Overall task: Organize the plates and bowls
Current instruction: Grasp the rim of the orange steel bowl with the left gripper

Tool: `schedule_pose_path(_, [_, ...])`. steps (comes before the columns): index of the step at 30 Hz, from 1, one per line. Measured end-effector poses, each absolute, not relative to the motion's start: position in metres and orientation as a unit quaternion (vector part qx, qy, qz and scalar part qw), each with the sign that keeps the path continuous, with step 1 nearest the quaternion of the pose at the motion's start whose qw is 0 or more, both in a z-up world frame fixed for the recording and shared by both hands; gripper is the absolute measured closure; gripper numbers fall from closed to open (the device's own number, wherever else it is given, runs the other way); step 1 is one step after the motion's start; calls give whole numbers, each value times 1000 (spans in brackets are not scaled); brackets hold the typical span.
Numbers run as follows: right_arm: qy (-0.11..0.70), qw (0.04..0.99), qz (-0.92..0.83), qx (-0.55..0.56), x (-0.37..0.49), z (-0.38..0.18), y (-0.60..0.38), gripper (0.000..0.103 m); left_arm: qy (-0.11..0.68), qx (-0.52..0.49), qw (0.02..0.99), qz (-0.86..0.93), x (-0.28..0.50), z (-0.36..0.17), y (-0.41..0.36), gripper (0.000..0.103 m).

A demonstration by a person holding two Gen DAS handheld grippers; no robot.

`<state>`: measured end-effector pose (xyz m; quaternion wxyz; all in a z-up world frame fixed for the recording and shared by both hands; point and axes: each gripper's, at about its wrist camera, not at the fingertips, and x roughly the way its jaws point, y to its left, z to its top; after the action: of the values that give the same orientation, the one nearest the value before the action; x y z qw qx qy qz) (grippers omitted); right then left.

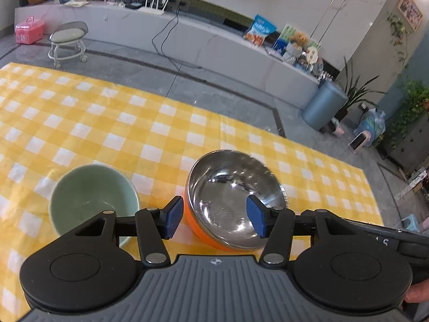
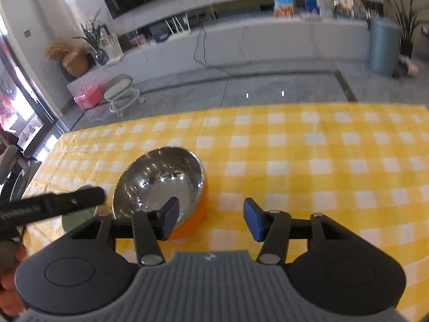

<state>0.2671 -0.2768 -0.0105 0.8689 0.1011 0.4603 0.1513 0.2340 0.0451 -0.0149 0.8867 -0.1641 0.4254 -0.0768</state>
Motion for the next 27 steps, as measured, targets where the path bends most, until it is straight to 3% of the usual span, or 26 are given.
schedule_pose_path(4, [487, 854, 138, 119, 284, -23, -266, 62, 437, -155, 884, -57, 246, -25, 42, 51])
schedule_pose_path(15, [521, 831, 129, 148, 300, -37, -255, 91, 460, -139, 876, -33, 259, -35, 41, 90])
schedule_pose_path(27, [517, 833, 121, 154, 278, -15, -266, 94, 461, -150, 874, -33, 230, -14, 37, 94])
